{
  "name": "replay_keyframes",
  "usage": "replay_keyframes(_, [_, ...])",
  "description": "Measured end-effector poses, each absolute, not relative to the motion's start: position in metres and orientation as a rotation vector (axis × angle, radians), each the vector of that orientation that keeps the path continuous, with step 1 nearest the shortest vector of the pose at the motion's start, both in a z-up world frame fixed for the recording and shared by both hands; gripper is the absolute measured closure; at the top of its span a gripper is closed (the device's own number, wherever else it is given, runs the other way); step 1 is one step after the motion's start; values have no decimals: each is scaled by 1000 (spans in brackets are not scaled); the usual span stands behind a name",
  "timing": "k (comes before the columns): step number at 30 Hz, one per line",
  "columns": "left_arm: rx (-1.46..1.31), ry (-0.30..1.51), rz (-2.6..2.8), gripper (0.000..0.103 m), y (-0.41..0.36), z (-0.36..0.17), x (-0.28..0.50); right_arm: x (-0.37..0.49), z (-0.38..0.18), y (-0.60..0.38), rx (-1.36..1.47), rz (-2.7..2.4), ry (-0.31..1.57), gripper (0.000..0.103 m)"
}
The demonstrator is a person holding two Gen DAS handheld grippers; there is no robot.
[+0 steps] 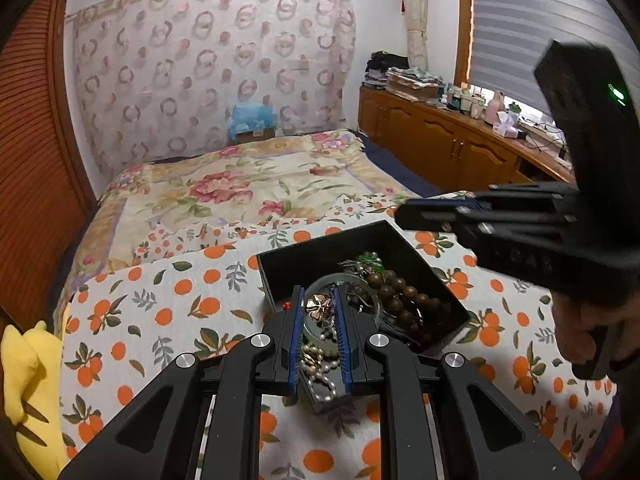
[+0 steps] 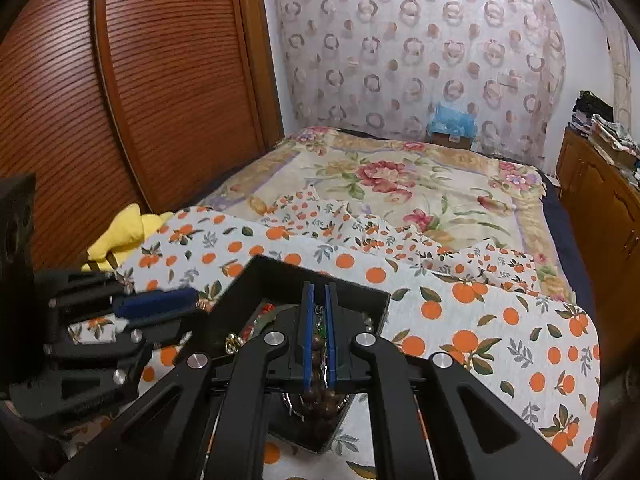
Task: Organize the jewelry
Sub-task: 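Lower both charms into the black box and open both tools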
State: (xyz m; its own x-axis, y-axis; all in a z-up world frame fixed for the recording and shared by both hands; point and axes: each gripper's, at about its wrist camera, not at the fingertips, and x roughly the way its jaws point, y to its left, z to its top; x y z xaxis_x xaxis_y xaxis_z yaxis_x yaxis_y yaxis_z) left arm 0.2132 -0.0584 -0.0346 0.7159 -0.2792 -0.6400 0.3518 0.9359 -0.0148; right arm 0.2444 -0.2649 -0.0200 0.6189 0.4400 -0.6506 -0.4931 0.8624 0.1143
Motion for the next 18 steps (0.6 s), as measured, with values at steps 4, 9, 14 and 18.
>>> replay_keyframes(4, [121,690,-336,89,-62,-35,225,240,-25,-267,-78,536,727,96])
replay_keyframes(9, [118,693,-312,89,-65,-36,245,226,-29,-274,-94,531,717,96])
replay_keyframes(14, [99,713,-285,89,-67,-44,262,217,-33,-282,-100,525,719,96])
replay_keyframes(18, [94,722,-273,89,-68,-50,264,211,-34,-288,-94,526,716,96])
